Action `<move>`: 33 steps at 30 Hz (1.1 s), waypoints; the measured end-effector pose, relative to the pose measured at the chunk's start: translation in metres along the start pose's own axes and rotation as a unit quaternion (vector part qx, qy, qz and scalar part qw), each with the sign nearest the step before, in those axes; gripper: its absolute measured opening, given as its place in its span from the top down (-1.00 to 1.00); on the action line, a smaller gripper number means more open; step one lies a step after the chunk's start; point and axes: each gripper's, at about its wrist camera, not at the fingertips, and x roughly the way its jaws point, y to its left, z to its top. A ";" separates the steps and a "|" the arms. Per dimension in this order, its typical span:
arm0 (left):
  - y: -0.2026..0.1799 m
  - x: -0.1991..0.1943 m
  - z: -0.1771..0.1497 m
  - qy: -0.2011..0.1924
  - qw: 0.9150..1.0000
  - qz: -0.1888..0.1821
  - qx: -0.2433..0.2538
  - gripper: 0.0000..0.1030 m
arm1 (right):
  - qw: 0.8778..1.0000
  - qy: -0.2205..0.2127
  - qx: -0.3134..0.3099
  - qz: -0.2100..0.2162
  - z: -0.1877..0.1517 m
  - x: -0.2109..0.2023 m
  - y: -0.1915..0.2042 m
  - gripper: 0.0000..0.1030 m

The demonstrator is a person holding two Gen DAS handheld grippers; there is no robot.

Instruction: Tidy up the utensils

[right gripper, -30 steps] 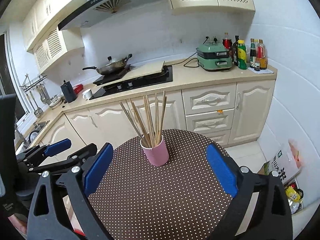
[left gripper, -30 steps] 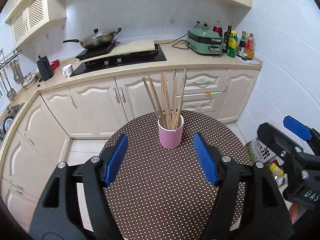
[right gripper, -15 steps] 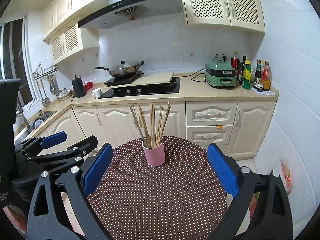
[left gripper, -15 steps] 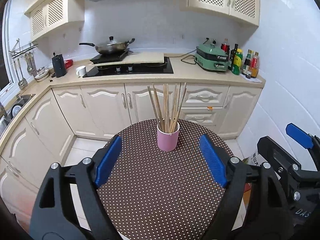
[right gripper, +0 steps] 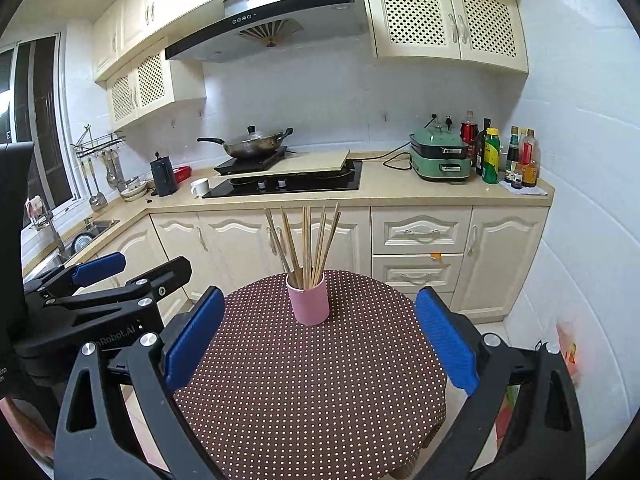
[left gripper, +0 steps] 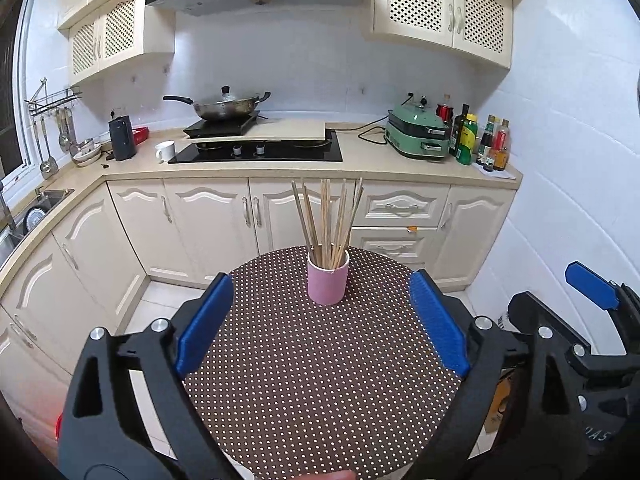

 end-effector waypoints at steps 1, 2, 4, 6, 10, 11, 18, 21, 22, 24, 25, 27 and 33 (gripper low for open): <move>0.000 -0.001 -0.001 0.001 1.000 0.000 0.000 -0.72 | 1.000 0.001 0.001 -0.001 -0.001 0.000 0.000 -0.80; -0.001 -0.001 -0.001 0.002 1.000 0.000 0.001 -0.72 | 1.000 0.001 0.001 -0.002 -0.001 0.000 -0.001 -0.80; -0.002 -0.001 -0.002 0.002 1.000 0.000 0.006 -0.73 | 1.000 0.002 0.005 -0.002 -0.002 0.000 -0.002 -0.80; -0.004 -0.002 -0.004 0.004 1.000 0.001 0.010 -0.73 | 1.000 0.004 0.008 -0.004 -0.004 0.000 -0.003 -0.80; -0.006 -0.003 -0.006 0.006 1.000 -0.001 0.012 -0.73 | 1.000 0.006 0.012 -0.004 -0.007 -0.001 -0.003 -0.80; -0.006 -0.002 -0.006 0.007 1.000 -0.001 0.012 -0.73 | 1.000 0.007 0.012 -0.004 -0.007 -0.001 -0.002 -0.80; -0.004 -0.002 -0.007 0.009 1.000 0.008 0.016 -0.73 | 1.000 0.009 0.014 -0.002 -0.011 -0.002 0.002 -0.80; -0.003 -0.002 -0.007 0.008 1.000 0.008 0.016 -0.73 | 1.000 0.006 0.012 -0.003 -0.011 -0.003 0.004 -0.80; -0.003 -0.002 -0.008 0.008 1.000 0.009 0.015 -0.73 | 1.000 0.006 0.012 -0.004 -0.010 -0.003 0.005 -0.80; -0.001 -0.001 -0.008 0.009 1.000 0.008 0.014 -0.73 | 1.000 0.006 0.013 -0.003 -0.010 -0.003 0.005 -0.80; 0.000 -0.001 -0.007 0.010 1.000 0.007 0.015 -0.73 | 1.000 0.008 0.014 -0.003 -0.010 -0.002 0.006 -0.80; 0.000 0.000 -0.007 0.009 1.000 0.007 0.015 -0.73 | 1.000 0.008 0.014 -0.004 -0.011 -0.002 0.006 -0.80; 0.001 0.002 -0.005 0.012 1.000 0.005 0.017 -0.73 | 1.000 0.007 0.017 -0.008 -0.013 -0.004 0.008 -0.80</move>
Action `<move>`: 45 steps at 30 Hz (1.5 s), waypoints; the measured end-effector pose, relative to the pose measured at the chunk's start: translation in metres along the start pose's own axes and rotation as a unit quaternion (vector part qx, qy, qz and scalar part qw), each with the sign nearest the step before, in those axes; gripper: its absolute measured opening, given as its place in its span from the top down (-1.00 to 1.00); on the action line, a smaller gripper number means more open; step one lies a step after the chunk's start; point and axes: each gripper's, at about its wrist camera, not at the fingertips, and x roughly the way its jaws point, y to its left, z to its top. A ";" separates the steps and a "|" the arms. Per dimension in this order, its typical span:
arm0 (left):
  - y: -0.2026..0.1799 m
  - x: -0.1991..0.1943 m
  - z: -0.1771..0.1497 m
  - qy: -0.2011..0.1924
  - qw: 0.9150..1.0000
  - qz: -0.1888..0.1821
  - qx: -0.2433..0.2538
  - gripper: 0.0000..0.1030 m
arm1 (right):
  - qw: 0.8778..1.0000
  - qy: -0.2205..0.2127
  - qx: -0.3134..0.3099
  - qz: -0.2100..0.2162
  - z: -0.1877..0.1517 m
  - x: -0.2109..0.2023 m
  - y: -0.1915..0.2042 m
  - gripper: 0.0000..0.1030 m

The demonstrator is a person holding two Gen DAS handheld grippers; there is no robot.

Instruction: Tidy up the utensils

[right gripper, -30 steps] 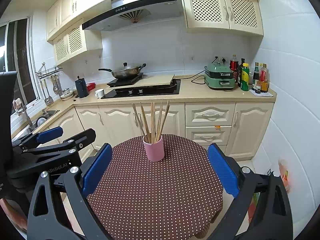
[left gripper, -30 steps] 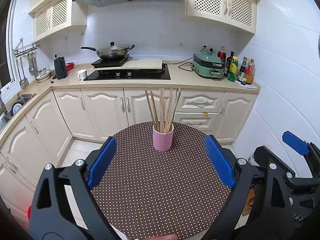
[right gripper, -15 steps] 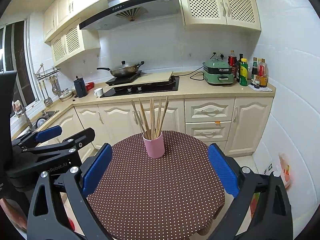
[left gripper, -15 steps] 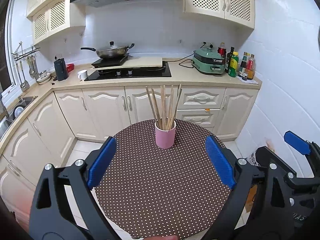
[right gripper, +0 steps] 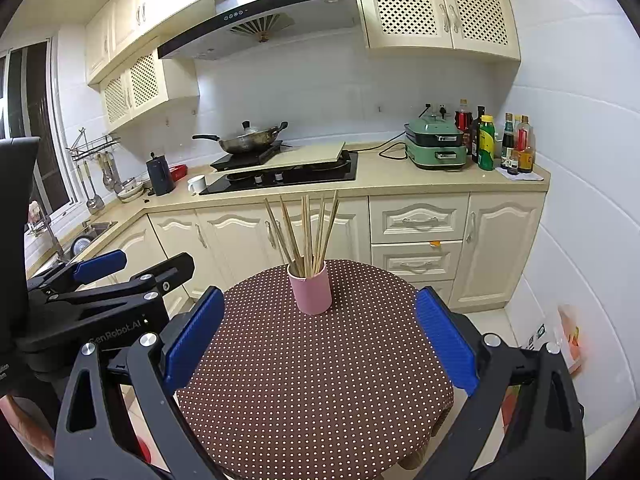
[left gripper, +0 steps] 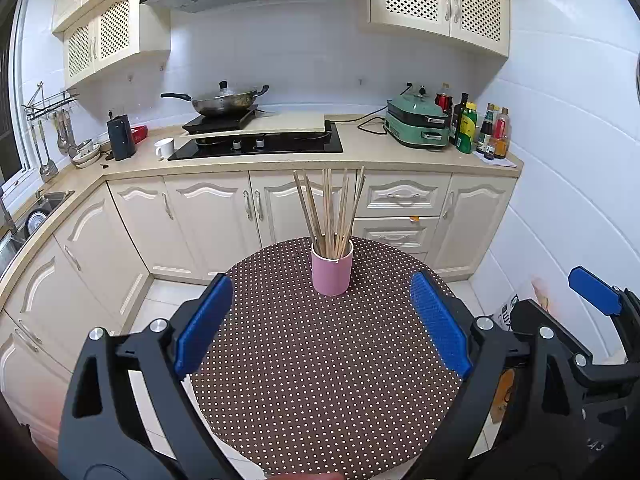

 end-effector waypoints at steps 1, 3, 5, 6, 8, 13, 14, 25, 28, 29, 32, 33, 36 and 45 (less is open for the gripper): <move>0.000 0.000 0.000 0.000 1.000 -0.001 0.001 -0.73 | 1.000 -0.001 0.001 -0.001 0.000 -0.001 0.001 -0.80; 0.001 0.001 0.001 -0.001 1.000 0.000 0.002 -0.73 | 1.000 -0.002 0.001 -0.002 -0.001 -0.001 0.001 -0.80; 0.001 0.001 0.001 -0.002 1.000 0.001 0.003 -0.73 | 1.000 -0.001 0.002 -0.003 0.000 0.000 0.003 -0.80; 0.002 0.002 0.002 -0.001 1.000 0.001 0.003 -0.74 | 1.000 0.000 0.003 -0.003 0.000 0.001 0.003 -0.80; 0.002 0.003 0.002 0.001 1.000 0.000 0.003 -0.74 | 1.000 0.000 0.003 -0.003 -0.001 0.001 0.004 -0.80; 0.001 0.005 0.000 0.007 1.000 0.006 0.006 -0.74 | 1.000 -0.005 -0.004 -0.009 -0.001 -0.001 0.006 -0.80; 0.001 0.005 -0.001 0.009 1.000 0.010 0.005 -0.74 | 1.000 -0.004 -0.005 -0.010 -0.002 -0.001 0.007 -0.80; 0.006 0.002 -0.003 0.006 1.000 0.010 0.000 -0.74 | 1.000 -0.005 -0.005 -0.006 -0.001 -0.001 0.007 -0.82; 0.007 0.002 -0.004 0.007 1.000 0.009 0.000 -0.74 | 1.000 -0.003 -0.005 -0.006 -0.001 0.000 0.007 -0.82; 0.008 0.002 -0.003 0.007 1.000 0.009 0.000 -0.74 | 1.000 -0.003 -0.005 -0.006 -0.001 0.001 0.008 -0.82; 0.009 0.002 -0.003 0.008 1.000 0.007 -0.001 -0.74 | 1.000 -0.003 -0.005 -0.007 -0.001 0.001 0.010 -0.82; 0.009 0.002 -0.003 0.007 1.000 0.008 0.000 -0.74 | 1.000 -0.002 -0.005 -0.007 -0.001 0.001 0.010 -0.82; 0.010 0.002 -0.004 0.010 1.000 0.003 -0.002 -0.74 | 1.000 -0.002 -0.005 -0.006 -0.001 0.000 0.011 -0.82; 0.014 0.001 -0.006 0.012 1.000 -0.003 -0.004 -0.74 | 1.000 0.001 -0.003 -0.006 -0.003 0.001 0.016 -0.82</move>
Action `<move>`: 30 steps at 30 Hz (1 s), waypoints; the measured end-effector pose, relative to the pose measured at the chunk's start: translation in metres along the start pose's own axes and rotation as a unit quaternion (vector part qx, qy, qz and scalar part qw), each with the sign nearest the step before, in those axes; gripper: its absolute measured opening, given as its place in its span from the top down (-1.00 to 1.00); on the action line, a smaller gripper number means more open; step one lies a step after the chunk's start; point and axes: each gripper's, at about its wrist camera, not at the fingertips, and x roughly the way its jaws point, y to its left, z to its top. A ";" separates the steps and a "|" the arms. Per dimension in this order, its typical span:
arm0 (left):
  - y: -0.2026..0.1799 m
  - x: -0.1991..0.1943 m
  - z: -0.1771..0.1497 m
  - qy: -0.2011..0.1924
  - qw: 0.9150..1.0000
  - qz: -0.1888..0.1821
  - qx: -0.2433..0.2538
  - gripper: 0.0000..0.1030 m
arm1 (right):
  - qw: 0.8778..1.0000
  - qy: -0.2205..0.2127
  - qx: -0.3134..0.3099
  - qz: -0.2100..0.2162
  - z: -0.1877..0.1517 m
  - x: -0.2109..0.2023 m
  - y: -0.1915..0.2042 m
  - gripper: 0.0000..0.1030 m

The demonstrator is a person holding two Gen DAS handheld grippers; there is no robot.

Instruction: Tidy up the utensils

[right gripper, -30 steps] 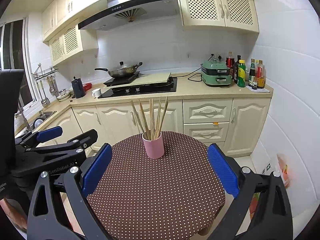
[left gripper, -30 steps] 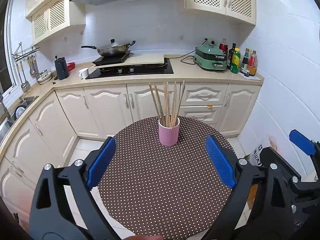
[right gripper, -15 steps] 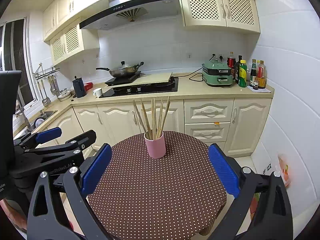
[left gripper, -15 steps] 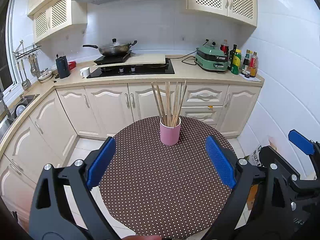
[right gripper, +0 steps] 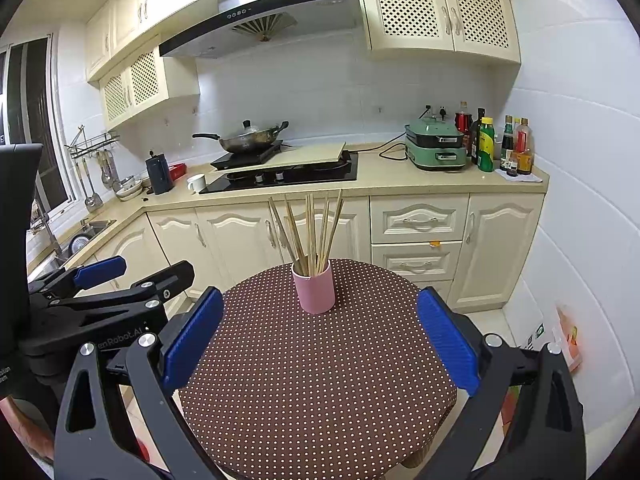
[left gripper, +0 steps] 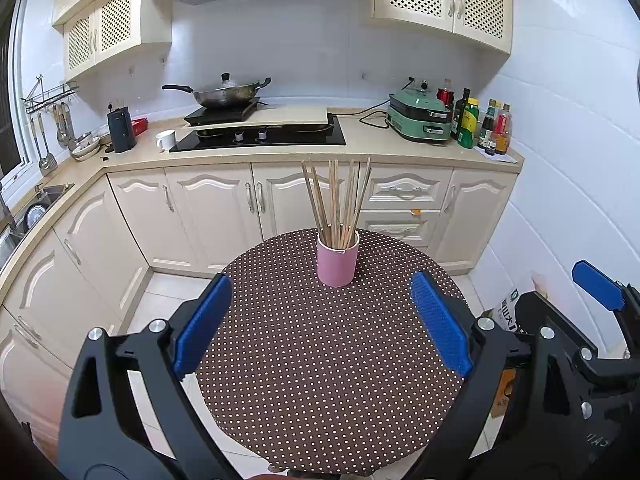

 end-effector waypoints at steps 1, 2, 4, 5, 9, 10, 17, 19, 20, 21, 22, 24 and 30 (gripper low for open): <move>0.000 0.000 0.000 0.000 1.000 0.000 0.000 -0.74 | 1.000 0.000 0.000 0.000 0.000 0.000 0.001 -0.82; 0.000 0.001 -0.001 0.001 1.000 -0.001 0.000 -0.74 | 1.000 0.000 0.000 -0.001 0.000 0.000 0.001 -0.82; 0.001 0.001 -0.001 0.001 1.000 0.000 0.001 -0.74 | 1.000 0.000 0.000 0.000 0.000 0.000 0.000 -0.82; 0.001 0.001 -0.001 0.001 1.000 0.000 0.001 -0.74 | 1.000 0.000 0.000 0.000 -0.001 0.000 0.000 -0.82; 0.003 0.000 -0.001 0.000 1.000 0.000 0.001 -0.74 | 1.000 -0.001 -0.001 0.000 -0.001 -0.001 0.001 -0.82; 0.002 0.000 -0.001 0.000 1.000 0.000 0.001 -0.74 | 1.000 -0.001 -0.001 0.000 -0.002 -0.001 0.001 -0.82; 0.001 0.000 -0.002 0.000 1.000 0.000 0.001 -0.74 | 1.000 -0.002 -0.002 -0.002 -0.002 -0.001 0.001 -0.82; 0.001 0.001 -0.002 0.001 1.000 -0.001 0.001 -0.74 | 1.000 -0.001 -0.003 -0.002 -0.003 -0.001 0.001 -0.82; 0.001 0.001 -0.002 0.002 1.000 -0.001 0.001 -0.74 | 1.000 -0.001 -0.003 -0.002 -0.003 -0.002 0.001 -0.82; 0.001 0.001 -0.002 0.003 1.000 -0.001 0.001 -0.74 | 1.000 -0.001 -0.003 -0.002 -0.003 -0.002 0.002 -0.82; 0.002 0.001 -0.002 0.003 1.000 -0.001 0.001 -0.74 | 1.000 -0.001 -0.003 -0.002 -0.003 -0.002 0.002 -0.82; 0.002 0.001 -0.002 0.002 1.000 -0.001 0.002 -0.74 | 1.000 -0.001 -0.003 -0.001 -0.003 -0.002 0.002 -0.82; 0.003 0.002 -0.003 0.002 1.000 0.002 0.003 -0.74 | 1.000 -0.001 -0.004 -0.003 -0.003 -0.002 0.002 -0.82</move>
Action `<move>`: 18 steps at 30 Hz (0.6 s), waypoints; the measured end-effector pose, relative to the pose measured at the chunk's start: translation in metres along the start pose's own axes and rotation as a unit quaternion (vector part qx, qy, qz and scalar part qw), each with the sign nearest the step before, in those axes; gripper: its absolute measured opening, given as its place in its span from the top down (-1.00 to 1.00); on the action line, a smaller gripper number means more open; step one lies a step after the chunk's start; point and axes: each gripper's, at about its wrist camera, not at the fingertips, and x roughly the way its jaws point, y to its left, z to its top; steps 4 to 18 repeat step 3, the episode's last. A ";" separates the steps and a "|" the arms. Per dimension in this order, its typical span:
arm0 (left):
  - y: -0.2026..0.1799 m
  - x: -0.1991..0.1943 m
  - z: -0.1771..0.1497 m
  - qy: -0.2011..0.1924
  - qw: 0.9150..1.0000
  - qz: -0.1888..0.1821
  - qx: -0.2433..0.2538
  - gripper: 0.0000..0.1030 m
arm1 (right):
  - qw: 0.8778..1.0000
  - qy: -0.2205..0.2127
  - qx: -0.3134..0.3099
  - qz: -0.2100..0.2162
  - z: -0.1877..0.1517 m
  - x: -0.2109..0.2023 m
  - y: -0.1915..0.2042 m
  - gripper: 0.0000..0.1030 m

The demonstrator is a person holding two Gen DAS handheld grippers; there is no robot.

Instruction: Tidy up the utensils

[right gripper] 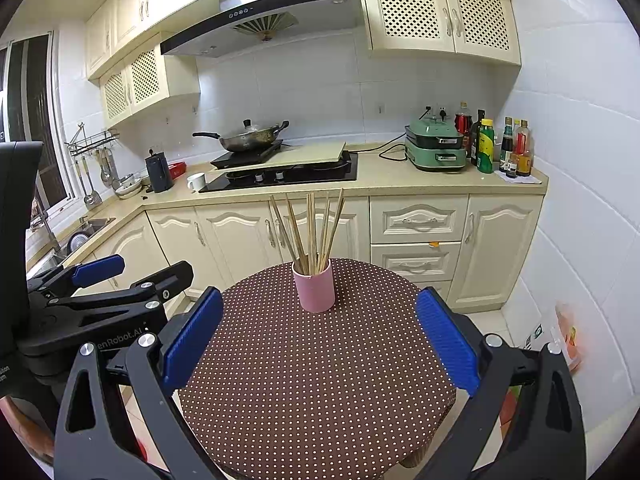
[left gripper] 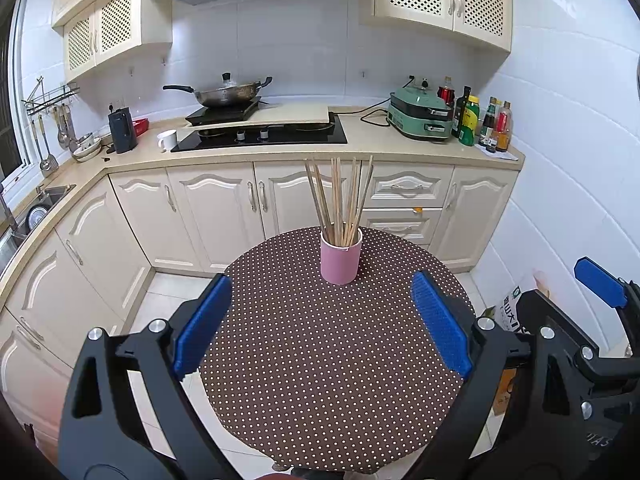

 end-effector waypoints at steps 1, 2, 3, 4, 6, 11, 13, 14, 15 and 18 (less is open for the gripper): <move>-0.001 -0.001 0.000 0.000 1.000 0.000 0.000 -0.74 | 1.000 0.000 0.000 0.001 0.000 0.000 0.000 -0.83; -0.001 -0.001 0.000 0.000 1.000 0.000 0.000 -0.74 | 1.000 0.000 0.000 0.001 0.000 -0.001 0.000 -0.83; 0.000 -0.001 0.000 -0.001 1.000 -0.001 0.000 -0.74 | 1.000 0.000 0.000 0.001 0.000 -0.001 0.000 -0.84; 0.000 -0.001 0.000 -0.001 1.000 -0.001 0.000 -0.74 | 1.000 0.000 0.000 0.001 0.000 -0.001 0.000 -0.84; 0.000 -0.001 0.000 -0.001 1.000 -0.001 0.000 -0.74 | 1.000 0.000 0.000 0.001 0.000 -0.001 0.000 -0.84; 0.000 -0.001 0.000 -0.001 1.000 -0.001 0.000 -0.74 | 1.000 0.000 0.000 0.001 0.000 -0.001 0.000 -0.84; 0.000 -0.001 0.000 -0.001 1.000 -0.001 0.000 -0.74 | 1.000 0.000 0.000 0.001 0.000 -0.001 0.000 -0.84; 0.000 -0.001 0.000 -0.001 1.000 -0.001 0.000 -0.74 | 1.000 0.000 0.000 0.001 0.000 -0.001 0.000 -0.84; 0.000 -0.001 0.000 -0.001 1.000 -0.001 0.000 -0.74 | 1.000 0.000 0.000 0.001 0.000 -0.001 0.000 -0.84; 0.000 -0.001 0.000 -0.001 1.000 -0.001 0.000 -0.74 | 1.000 0.000 0.000 0.001 0.000 -0.001 0.000 -0.84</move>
